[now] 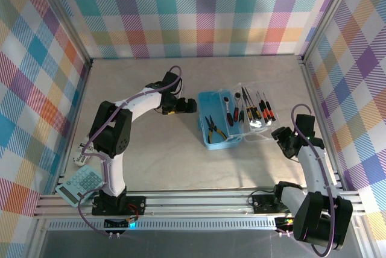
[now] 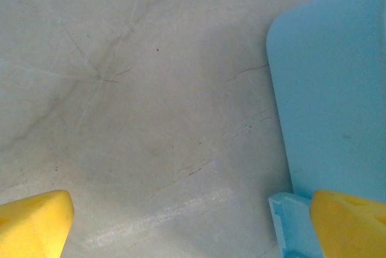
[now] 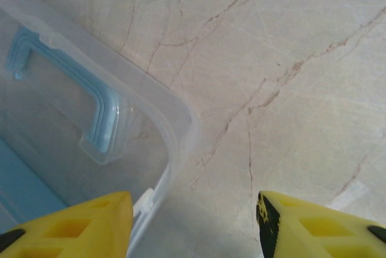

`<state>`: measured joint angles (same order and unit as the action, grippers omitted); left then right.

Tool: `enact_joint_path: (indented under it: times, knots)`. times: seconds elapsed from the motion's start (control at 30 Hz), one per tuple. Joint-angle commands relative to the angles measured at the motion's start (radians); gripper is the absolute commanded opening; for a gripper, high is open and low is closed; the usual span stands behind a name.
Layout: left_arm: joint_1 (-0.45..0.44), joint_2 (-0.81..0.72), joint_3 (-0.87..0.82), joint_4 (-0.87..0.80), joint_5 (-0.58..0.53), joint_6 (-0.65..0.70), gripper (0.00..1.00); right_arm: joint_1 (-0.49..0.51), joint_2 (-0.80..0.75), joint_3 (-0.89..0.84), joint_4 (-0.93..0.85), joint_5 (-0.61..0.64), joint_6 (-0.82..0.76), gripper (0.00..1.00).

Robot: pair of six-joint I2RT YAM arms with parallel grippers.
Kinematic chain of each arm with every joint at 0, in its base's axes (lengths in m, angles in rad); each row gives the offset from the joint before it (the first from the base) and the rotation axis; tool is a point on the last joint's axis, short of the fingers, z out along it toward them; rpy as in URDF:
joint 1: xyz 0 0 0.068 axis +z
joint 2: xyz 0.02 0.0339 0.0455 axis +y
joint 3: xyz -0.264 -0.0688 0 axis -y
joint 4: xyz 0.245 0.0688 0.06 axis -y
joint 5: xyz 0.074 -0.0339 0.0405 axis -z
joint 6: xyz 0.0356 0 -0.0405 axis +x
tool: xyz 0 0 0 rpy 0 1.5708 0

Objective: Pack the tool kit

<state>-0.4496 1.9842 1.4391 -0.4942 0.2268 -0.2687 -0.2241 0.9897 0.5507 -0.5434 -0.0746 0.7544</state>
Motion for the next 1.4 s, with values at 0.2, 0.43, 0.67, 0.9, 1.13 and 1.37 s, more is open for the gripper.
enact_joint_path:
  times: [0.2,0.43,0.67,0.9,1.13,1.37]
  knots:
    - [-0.012,0.017,0.02,-0.001,0.018,-0.007,1.0,-0.004,0.125,-0.016,0.179,0.006,0.029,0.47]
    - [-0.011,0.047,0.033,-0.001,0.029,-0.012,1.0,0.039,0.165,-0.017,0.212,0.032,0.021,0.28]
    - [-0.016,0.089,0.062,0.006,0.045,-0.021,1.0,0.155,0.132,0.051,0.135,0.158,-0.021,0.0]
    - [-0.026,0.117,0.098,0.006,0.052,-0.024,1.0,0.328,0.062,0.169,0.013,0.366,-0.052,0.0]
    - [-0.029,0.128,0.112,0.01,0.057,-0.026,1.0,0.491,0.026,0.297,-0.083,0.54,-0.096,0.0]
    - [-0.033,0.138,0.121,0.013,0.062,-0.029,1.0,0.765,0.08,0.385,-0.097,0.697,-0.112,0.0]
